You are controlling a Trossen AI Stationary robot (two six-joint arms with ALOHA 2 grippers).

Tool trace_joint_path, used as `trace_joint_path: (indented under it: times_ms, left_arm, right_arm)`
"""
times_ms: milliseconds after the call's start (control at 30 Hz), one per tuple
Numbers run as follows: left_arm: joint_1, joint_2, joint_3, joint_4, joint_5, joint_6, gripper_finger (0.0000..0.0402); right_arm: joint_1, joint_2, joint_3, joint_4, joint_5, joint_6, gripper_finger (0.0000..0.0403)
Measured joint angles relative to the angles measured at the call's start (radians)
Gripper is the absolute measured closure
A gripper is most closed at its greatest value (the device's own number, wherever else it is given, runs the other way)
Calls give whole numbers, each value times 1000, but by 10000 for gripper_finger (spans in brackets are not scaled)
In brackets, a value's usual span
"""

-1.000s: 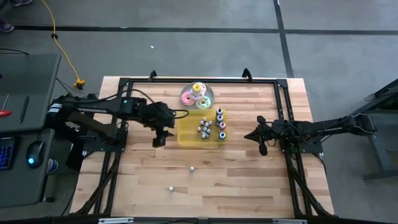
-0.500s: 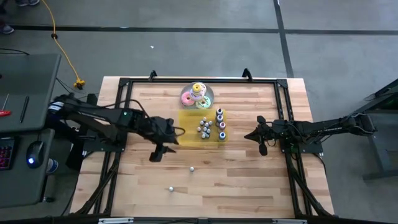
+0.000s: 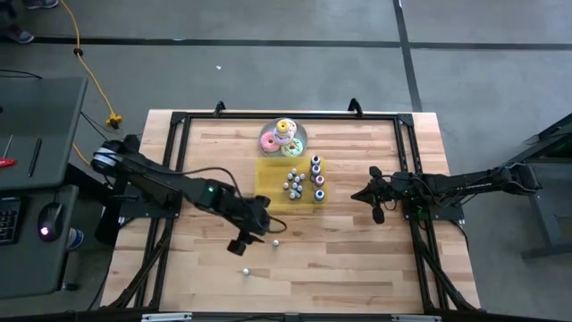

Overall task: Pick & Place food coloring
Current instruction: Put the small purple food coloring bottle into the yellow container

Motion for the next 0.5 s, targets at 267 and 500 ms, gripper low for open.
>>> trace_joint_path:
  times_ms: [267, 500]
  left_arm:
    - [1, 159, 2, 94, 29, 22, 234]
    - [2, 214, -5, 129, 29, 80, 234]
  right_arm:
    - [0, 1, 0, 2, 0, 0, 402]
    - [0, 0, 0, -2, 0, 0, 402]
